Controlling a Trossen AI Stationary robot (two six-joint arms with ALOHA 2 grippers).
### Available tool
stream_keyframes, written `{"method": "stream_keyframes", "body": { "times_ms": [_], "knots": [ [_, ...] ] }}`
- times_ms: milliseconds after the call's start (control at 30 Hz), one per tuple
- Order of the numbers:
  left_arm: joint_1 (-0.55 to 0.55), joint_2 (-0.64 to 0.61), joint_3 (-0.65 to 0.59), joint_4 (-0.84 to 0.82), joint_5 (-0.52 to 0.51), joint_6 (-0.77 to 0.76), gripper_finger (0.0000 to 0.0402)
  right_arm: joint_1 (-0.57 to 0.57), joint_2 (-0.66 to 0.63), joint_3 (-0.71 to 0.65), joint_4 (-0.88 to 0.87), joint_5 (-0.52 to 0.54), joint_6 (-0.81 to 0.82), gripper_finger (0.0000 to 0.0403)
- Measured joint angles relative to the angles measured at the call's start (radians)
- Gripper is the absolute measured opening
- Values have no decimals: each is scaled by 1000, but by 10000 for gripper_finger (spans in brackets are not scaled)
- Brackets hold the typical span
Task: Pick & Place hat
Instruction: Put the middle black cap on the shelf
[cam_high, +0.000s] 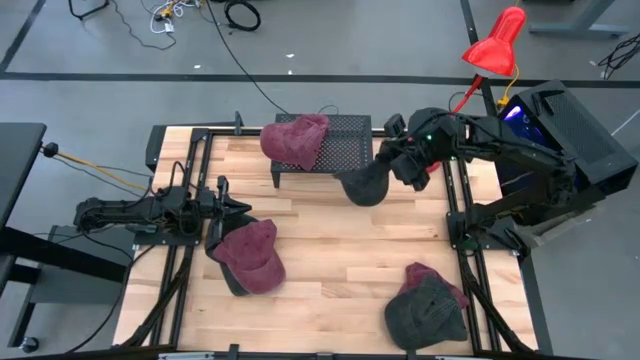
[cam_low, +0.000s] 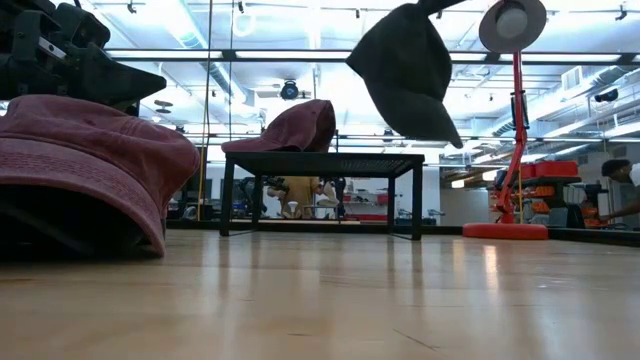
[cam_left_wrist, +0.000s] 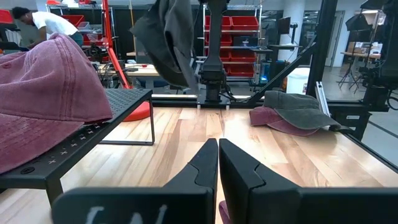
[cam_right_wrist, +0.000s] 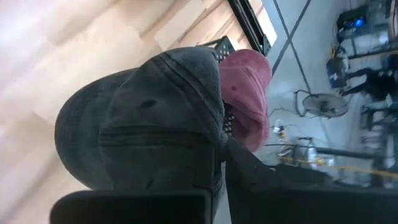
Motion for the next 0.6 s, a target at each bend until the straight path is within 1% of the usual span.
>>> {"method": "stream_keyframes", "body": {
  "times_ms": [267, 600],
  "knots": [
    [0, 0, 0, 0, 0, 0, 21, -66, 1, 0, -1, -3, -187, 11],
    [0, 0, 0, 0, 0, 0, 21, -154, 26, 0, 11, -2, -324, 11]
  ]
}}
